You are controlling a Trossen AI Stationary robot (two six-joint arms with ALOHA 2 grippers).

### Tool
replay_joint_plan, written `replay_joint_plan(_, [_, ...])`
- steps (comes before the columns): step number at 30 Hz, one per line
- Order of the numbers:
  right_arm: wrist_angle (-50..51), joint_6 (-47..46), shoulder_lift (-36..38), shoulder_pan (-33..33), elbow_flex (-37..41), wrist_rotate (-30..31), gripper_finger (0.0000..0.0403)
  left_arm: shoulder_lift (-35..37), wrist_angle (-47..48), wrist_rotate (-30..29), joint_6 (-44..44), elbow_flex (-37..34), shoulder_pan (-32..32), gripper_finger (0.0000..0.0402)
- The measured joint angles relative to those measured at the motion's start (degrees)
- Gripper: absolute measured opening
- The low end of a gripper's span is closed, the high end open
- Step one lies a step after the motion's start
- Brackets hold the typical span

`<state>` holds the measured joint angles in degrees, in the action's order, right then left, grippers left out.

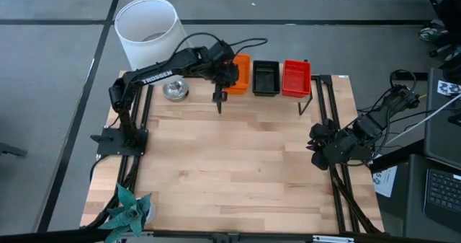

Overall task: Stack baskets on shelf by color
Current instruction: Stack the orange bin on the orange bin on the shelf, then adjust the stacked red bins on the shelf

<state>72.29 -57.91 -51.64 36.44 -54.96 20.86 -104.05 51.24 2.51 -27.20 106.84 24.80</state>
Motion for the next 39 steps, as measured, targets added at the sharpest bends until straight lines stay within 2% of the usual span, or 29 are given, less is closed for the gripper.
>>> replay_joint_plan(5, [0.01, 0.07, 0.0, 0.0, 0.0, -0.02, 0.0086, 0.0, -1.26, -0.12, 0.65, -0.3, -0.37, 0.0009])
replay_joint_plan(20, [0.01, 0.09, 0.02, 0.01, 0.0, -0.04, 0.0086, 0.0, -2.17, -1.9, 4.84, -0.3, -2.67, 0.0088])
replay_joint_plan(25, [0.0, -0.03, 0.02, 0.0, 0.0, -0.46, 0.0086, 0.0, -2.28, -2.48, 10.61, 1.53, -5.35, 0.0091])
replay_joint_plan(28, [-1.29, -0.32, 0.02, 0.04, 0.02, -1.64, 0.0086, 0.04, 2.59, -3.04, 14.56, 5.12, -8.26, 0.009])
replay_joint_plan(33, [-1.91, 2.82, 0.09, 2.82, 0.02, -0.76, 0.0086, 1.79, 18.46, -3.9, 16.23, 9.1, -13.69, 0.0085])
replay_joint_plan(36, [-1.53, 1.09, 0.46, 6.26, 0.07, 2.63, 0.0086, 3.85, 26.62, -3.9, 18.11, 7.88, -16.47, 0.0085])
replay_joint_plan(39, [-1.58, -1.18, 0.65, 9.65, 0.07, 10.25, 0.0086, 6.01, 28.09, -4.59, 19.35, 4.67, -18.65, 0.0085])
